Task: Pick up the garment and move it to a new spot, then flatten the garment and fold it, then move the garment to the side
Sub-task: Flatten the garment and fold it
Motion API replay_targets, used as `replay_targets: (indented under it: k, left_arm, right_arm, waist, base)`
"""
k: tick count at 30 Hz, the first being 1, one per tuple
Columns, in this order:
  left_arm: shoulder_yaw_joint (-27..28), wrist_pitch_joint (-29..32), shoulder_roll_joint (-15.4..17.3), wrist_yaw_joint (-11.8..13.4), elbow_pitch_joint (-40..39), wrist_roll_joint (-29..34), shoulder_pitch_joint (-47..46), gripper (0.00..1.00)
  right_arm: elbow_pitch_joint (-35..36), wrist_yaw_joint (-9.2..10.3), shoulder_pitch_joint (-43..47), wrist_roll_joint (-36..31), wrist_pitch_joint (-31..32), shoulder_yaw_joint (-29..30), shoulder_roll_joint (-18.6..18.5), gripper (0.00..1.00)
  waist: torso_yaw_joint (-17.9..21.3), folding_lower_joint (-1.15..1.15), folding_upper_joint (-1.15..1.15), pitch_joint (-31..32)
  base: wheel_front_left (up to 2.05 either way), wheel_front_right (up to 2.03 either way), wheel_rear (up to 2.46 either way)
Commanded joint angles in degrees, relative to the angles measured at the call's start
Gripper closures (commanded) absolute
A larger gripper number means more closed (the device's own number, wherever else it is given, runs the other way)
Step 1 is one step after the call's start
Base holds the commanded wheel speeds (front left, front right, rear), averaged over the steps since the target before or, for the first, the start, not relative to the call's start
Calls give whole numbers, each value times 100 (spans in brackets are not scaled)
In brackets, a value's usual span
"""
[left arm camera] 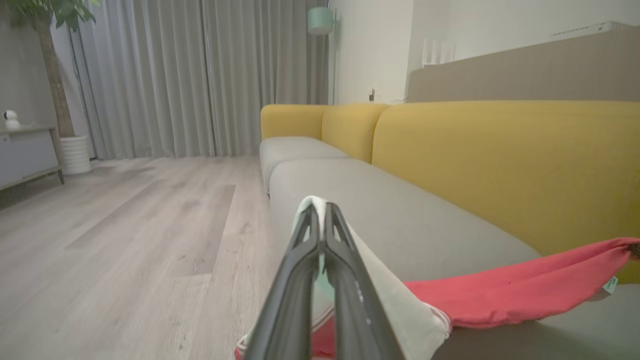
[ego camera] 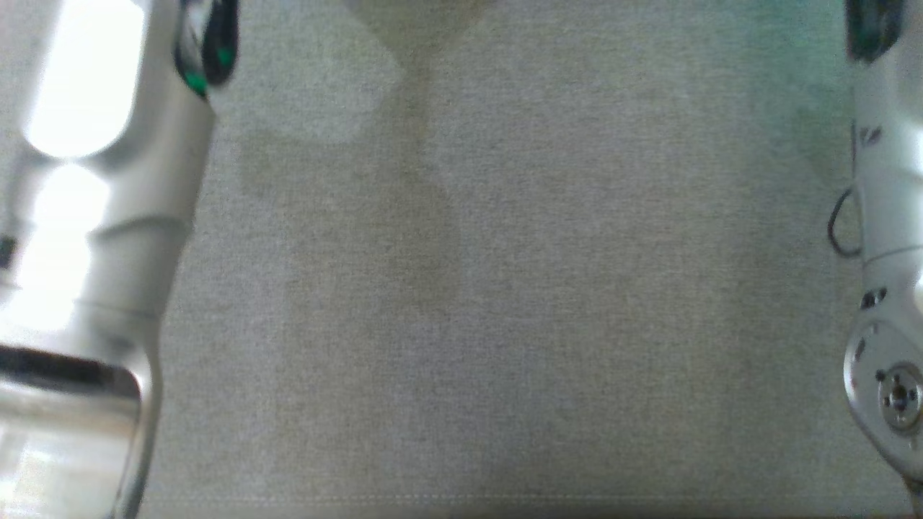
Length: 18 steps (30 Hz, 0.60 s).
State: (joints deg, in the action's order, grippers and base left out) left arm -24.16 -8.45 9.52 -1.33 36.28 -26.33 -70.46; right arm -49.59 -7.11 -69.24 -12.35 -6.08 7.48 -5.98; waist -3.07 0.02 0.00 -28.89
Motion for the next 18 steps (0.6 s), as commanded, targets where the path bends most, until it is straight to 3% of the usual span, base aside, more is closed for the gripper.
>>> replay_targets:
  k: [1, 9, 18]
  left_arm:
    - [103, -129, 177, -41, -126, -50, -45, 100]
    - [174, -553, 135, -208, -206, -260, 872, 100]
    - [317, -650, 268, -272, -1170, -263, 2458, 100]
  right_arm:
    - [45, -37, 33, -78, -140, 3, 139, 100]
    - [-536, -37, 375, 72, -666, 119, 212, 100]
    - [-324, -37, 1246, 842, -875, 55, 233, 100]
  waist:
    - [-88, -2, 0, -135]
    - [-88, -2, 0, -216]
    - [-47, -2, 0, 192]
  base:
    - [0, 0, 0]
    - [0, 0, 0]
    - [0, 0, 0]
